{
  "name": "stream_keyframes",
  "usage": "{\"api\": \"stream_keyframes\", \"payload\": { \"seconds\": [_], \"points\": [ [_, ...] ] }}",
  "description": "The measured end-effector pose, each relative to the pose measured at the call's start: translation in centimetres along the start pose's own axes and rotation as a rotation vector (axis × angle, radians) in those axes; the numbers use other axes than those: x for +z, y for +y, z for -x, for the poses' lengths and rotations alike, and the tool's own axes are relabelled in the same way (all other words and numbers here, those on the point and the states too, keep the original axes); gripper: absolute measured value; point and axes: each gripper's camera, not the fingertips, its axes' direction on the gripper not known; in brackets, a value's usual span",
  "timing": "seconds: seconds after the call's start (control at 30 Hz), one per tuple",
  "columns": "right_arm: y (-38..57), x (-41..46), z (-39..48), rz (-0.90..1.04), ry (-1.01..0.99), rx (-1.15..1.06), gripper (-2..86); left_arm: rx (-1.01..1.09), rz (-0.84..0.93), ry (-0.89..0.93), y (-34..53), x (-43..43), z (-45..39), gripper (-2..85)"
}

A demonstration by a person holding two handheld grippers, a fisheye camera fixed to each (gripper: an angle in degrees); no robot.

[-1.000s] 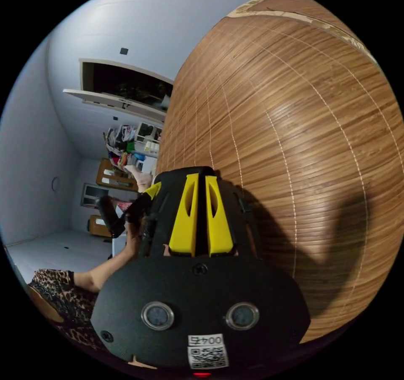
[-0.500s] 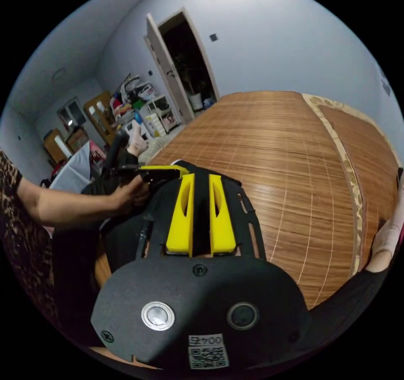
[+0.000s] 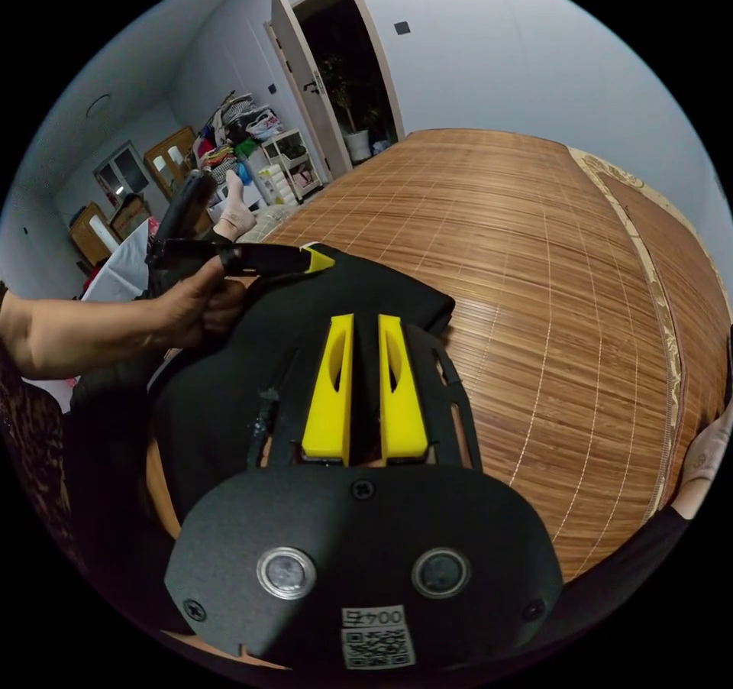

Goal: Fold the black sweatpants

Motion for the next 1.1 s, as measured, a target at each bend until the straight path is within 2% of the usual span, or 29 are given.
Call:
{"api": "stream_keyframes", "payload": {
  "seconds": [0.07, 0.13, 0.23, 0.33, 0.4, 0.47, 0.53, 0.63, 0.7, 0.87, 0.97, 1.1],
  "points": [
    [-0.1, 0.0, 0.1, -0.014, 0.003, -0.002, 6.4, -0.081, -0.034, 0.120, -0.5, -1.4, 2.4, 7.7],
    [-0.2, 0.0, 0.2, -0.022, 0.010, -0.011, 6.4, -0.116, -0.088, 0.120, -0.3, -2.3, 3.6, 7.6],
    [-0.5, 0.3, 0.1, -0.020, 0.020, -0.019, 6.4, -0.177, -0.084, 0.065, 0.0, -1.6, 5.4, 5.5],
    [-0.6, 0.5, -0.7, -0.016, 0.006, 0.001, 6.4, -0.264, -0.055, 0.091, -0.4, -0.8, 8.0, 4.0],
    [-0.7, 0.6, -1.5, -0.019, -0.011, 0.017, 6.4, -0.291, -0.029, 0.172, -0.9, -0.4, 9.6, 4.5],
    [-0.7, 0.4, -3.0, -0.023, -0.065, 0.053, 7.3, -0.331, -0.021, 0.394, -1.3, -0.6, 11.9, 7.2],
    [-0.5, -0.2, -4.8, -0.042, -0.179, 0.097, 8.9, -0.347, -0.057, 0.518, -1.0, -2.0, 13.1, 10.1],
    [0.7, -2.2, -9.2, -0.135, -0.413, 0.248, 13.2, -0.281, -0.084, 0.490, 0.4, -6.1, 13.6, 13.7],
    [2.1, -3.0, -11.4, -0.176, -0.500, 0.337, 14.0, -0.238, -0.063, 0.450, 2.1, -8.2, 13.5, 16.0],
    [4.4, -1.8, -13.6, 0.027, -0.509, 0.441, 18.2, -0.241, 0.126, 0.401, 8.6, -9.4, 13.5, 21.0],
    [5.5, -0.4, -14.2, 0.135, -0.540, 0.470, 19.3, -0.279, 0.205, 0.438, 11.3, -8.1, 13.4, 22.5],
    [7.0, 0.6, -15.9, 0.175, -0.585, 0.529, 18.9, -0.283, 0.306, 0.412, 12.5, -6.0, 12.6, 23.1]
  ]
}}
